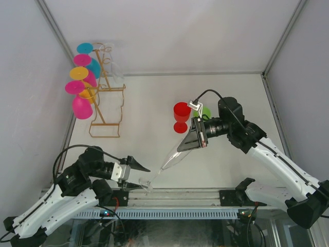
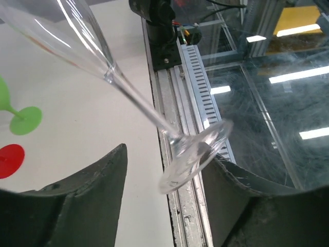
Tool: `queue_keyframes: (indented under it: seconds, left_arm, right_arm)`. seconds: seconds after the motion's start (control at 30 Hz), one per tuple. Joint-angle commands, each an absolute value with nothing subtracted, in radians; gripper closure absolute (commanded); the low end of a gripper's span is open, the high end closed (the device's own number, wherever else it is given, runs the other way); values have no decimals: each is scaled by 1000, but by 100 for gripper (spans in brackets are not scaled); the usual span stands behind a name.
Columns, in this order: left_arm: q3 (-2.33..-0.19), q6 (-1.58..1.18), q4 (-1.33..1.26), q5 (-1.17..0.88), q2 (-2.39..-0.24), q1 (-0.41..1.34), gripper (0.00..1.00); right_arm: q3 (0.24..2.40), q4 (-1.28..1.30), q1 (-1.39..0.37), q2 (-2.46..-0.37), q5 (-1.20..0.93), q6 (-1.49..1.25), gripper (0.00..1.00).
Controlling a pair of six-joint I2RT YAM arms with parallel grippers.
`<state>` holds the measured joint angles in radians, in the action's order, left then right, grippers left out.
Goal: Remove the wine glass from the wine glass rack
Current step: Place the wine glass at the center of the board.
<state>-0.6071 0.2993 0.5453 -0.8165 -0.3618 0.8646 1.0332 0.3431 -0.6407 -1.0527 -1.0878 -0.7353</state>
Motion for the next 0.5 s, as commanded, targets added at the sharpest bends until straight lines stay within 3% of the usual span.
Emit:
queue_keyframes:
  seconds: [0.0,0.07,0.23,0.37,0.47]
  left_arm:
    - [-677,296,510,-762,-316,859,32]
    - [-675,289,509,-748,-297,859,25]
    - [-675,279,498,-699,-265,859,20]
    - [-663,234,428,-603,-250,859,1]
    - [-637,164,329,-467,-254,859,0]
  right_arm:
    - [1090,397,-647,-992,-954,-655,100]
    - [1091,417,-646,-975,-912,-642,100]
    - [1128,561,-647,-942,-727,-578,100]
    - [1188,758,-654,-940,-506,-502,100]
    - [1226,887,-671,-944,-322,-465,100]
